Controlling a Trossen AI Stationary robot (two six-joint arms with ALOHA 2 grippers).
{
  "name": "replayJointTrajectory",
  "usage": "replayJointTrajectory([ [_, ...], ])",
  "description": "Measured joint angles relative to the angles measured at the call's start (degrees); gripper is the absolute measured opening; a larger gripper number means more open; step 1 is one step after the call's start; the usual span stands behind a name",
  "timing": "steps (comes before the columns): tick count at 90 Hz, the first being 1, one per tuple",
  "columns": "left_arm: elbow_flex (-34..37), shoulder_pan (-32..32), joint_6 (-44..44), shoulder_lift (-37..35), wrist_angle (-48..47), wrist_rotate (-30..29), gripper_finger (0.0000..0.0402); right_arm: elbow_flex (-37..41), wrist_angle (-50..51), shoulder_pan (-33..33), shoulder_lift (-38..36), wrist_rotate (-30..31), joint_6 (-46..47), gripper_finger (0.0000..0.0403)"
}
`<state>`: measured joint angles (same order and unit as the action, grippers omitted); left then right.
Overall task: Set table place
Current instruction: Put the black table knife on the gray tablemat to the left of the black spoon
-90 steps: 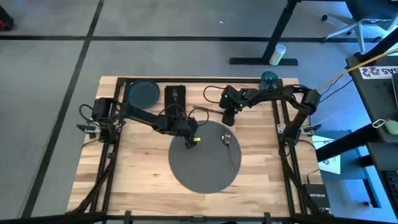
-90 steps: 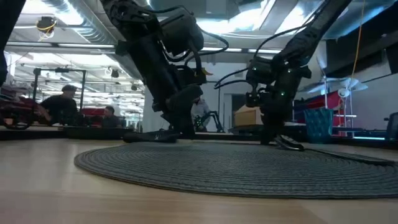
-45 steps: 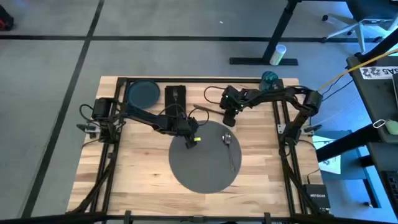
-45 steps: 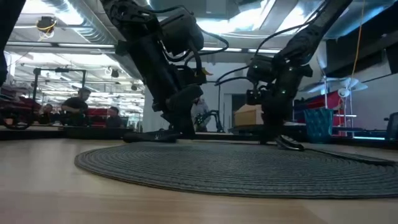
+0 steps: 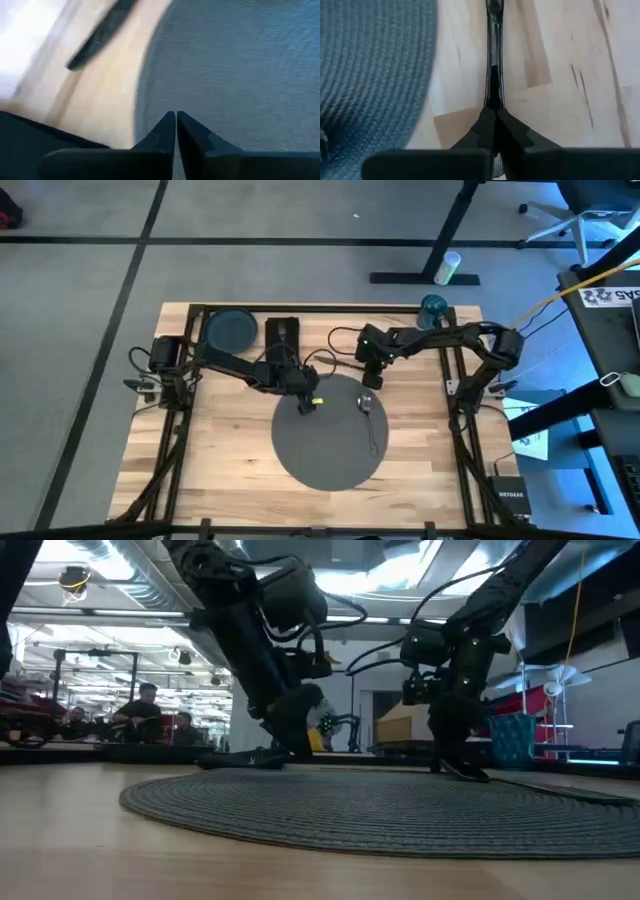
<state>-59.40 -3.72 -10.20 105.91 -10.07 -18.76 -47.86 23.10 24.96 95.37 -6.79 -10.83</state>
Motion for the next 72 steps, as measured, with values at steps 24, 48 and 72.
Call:
replayJointTrajectory([
  [24, -0.02, -6.21, 9.81, 0.0, -0.07, 5.85, 0.0, -0.07, -0.38, -1.43, -0.13, -0.21, -0.34, 0.0],
  [48, -0.02, -7.92, 28.32, 0.0, 1.52, 5.19, 0.0, -0.13, -0.43, -1.37, -0.17, 0.2, -1.86, 0.0],
  [72, -0.07, -6.66, 44.55, 0.0, 9.45, -1.75, 0.0002, -0.15, -0.55, -1.34, -0.2, 0.36, -2.56, 0.0],
])
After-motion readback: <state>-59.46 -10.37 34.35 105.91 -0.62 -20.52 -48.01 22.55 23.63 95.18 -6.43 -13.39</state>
